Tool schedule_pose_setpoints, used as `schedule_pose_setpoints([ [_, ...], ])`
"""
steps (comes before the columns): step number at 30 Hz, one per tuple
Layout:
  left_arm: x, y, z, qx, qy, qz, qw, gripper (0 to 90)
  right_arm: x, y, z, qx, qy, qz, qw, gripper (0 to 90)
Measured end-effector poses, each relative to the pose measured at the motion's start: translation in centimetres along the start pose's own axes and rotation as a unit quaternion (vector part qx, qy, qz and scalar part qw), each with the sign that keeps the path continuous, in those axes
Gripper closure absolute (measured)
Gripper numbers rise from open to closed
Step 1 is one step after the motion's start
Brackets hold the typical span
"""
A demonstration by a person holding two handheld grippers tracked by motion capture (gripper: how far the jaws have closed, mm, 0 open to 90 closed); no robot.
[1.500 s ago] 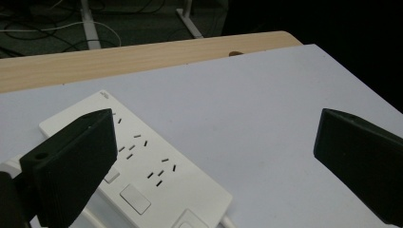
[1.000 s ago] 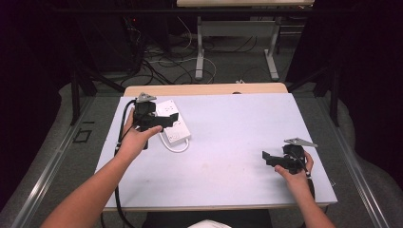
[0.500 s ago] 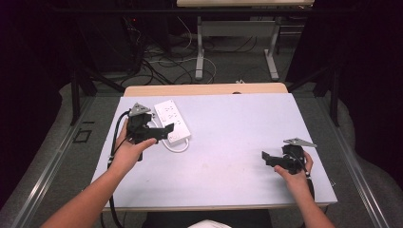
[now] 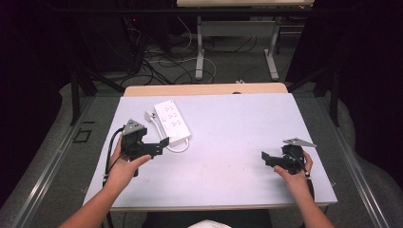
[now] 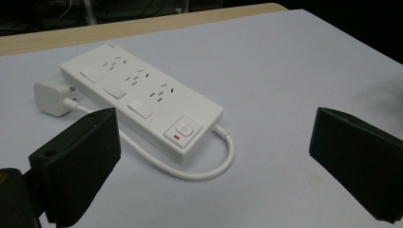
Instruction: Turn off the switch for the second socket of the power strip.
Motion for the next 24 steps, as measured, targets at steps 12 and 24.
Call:
schedule_pose_setpoints([
  [12,-0.9,1.1,-3.2,-0.032,-0.009,0.012,0.9994,3.1,0.0,0.1,0.0,0.001,0.000,0.000,1.0000,4.9],
  [24,-1.6,2.6,-6.0,-0.059,-0.015,0.033,0.9976,3.1,-0.1,0.0,0.0,-0.001,-0.001,0.001,1.0000,5.0],
])
Point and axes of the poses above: each handheld gripper's, and its own axes: x roughly forward along the jaws, z roughly out of its top, y roughly to its left, the point moved 8 cm from there along x, roughly forward along the jaws, and after that the axes turned 3 degrees about -z, right-handed, at the moved point
